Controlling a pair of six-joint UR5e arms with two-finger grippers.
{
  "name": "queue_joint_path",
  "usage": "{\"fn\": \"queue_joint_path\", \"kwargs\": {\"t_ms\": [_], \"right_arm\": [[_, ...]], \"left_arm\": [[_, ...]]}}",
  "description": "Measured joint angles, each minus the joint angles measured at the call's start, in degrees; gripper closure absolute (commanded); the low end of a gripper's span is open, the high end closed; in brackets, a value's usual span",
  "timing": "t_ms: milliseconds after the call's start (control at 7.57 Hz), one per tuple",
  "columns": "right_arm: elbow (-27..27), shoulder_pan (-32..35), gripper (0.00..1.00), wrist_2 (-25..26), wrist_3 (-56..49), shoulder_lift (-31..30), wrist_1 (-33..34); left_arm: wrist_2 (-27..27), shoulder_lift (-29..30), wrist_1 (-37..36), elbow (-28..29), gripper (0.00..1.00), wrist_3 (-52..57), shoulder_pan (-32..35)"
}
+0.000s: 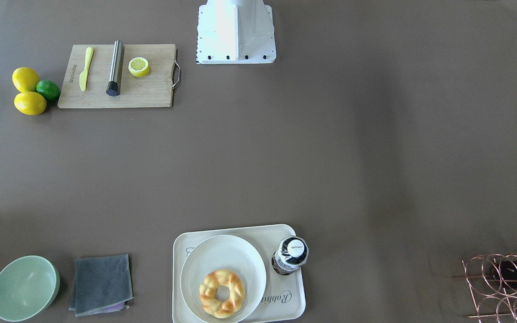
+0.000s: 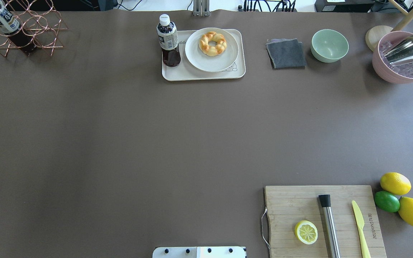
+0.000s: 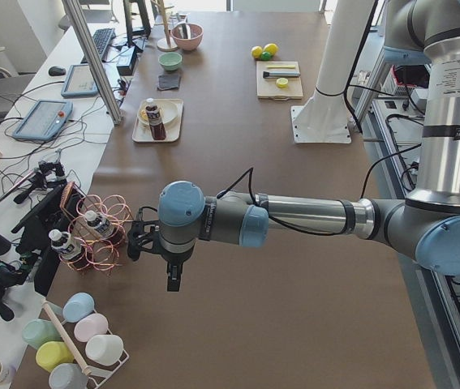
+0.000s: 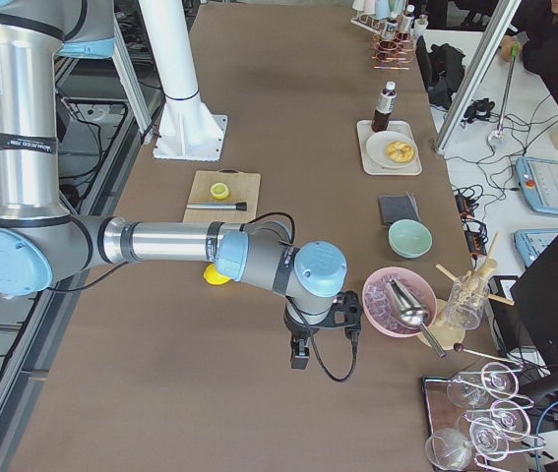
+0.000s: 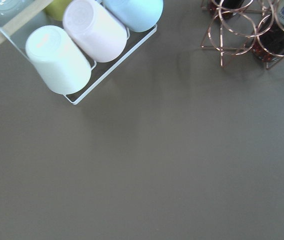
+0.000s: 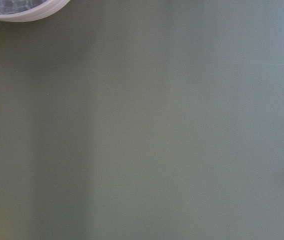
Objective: Place donut on tray
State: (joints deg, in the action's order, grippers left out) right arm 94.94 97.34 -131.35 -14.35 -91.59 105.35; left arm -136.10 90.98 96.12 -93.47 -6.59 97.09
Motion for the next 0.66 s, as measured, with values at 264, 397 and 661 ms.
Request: {"fn": "queue_joint_path", "kwargs": {"t_ms": [264, 397, 661], "right_arm": [[-0.2, 0.0, 0.0, 0.0, 0.1, -0.4, -0.1], [-0.2, 0.0, 0.0, -0.1, 0.1, -0.5, -0.1], [-0.2, 0.0, 0.0, -0.4, 0.1, -0.8, 0.0]], "left_arm": [[-0.4, -2.2, 0.2, -4.4, 0.02, -3.1, -1.7], [-0.4, -3.0, 0.4, -5.4, 0.02, -3.4, -1.9], [0.0, -3.5, 0.5, -5.5, 0.02, -3.5, -2.0]]}}
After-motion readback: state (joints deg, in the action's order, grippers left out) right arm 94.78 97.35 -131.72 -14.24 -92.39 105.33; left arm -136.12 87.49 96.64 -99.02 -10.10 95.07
